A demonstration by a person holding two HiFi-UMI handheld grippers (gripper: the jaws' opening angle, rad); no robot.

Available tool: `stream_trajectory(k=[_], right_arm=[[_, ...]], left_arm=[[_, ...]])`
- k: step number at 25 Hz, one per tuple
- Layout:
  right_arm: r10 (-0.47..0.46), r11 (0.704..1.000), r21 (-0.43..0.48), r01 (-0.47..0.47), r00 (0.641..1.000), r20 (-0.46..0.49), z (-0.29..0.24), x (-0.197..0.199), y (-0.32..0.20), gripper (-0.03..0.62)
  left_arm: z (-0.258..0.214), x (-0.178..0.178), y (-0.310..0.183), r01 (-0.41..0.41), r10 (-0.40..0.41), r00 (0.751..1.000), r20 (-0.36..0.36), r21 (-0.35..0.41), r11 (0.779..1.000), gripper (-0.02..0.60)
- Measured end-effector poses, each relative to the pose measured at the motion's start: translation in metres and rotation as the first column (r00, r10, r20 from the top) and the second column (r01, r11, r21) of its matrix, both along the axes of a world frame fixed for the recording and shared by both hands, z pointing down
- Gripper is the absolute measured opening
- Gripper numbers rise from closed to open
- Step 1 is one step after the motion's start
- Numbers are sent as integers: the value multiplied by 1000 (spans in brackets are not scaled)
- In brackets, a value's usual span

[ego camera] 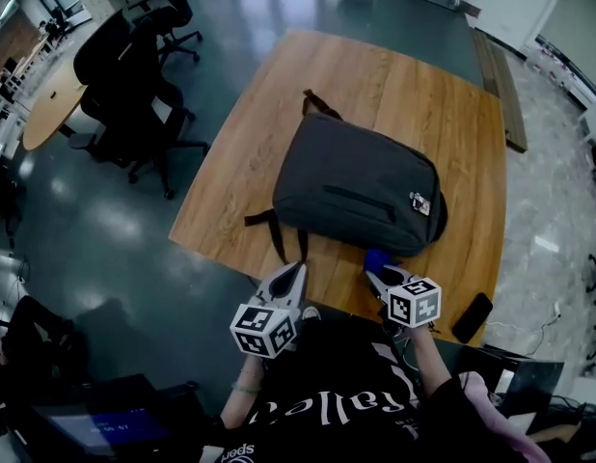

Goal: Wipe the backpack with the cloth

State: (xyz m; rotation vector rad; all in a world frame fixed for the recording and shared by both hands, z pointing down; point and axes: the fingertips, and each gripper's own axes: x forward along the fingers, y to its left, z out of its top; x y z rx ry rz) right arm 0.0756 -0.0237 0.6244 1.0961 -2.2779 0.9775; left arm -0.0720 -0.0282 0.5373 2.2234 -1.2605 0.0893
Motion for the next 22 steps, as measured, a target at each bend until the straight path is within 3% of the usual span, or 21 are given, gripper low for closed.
stream_trajectory(k=[13,17,22], right_arm=[[-198,980,21,198,980,-15,-15,-140,-31,66],[-290,956,26,292,956,-42,-13,-185,-41,66],[-416,906,45,421,905,-92,-21,-234,-60,66]], left_arm=[[-2,-73,16,97,-97,995,-13,-5,995,-2],[2,-98,18,146,-147,989,-20,-11,989,-2],[3,-126,16,199,-199,980,-28,-7,980,-2]])
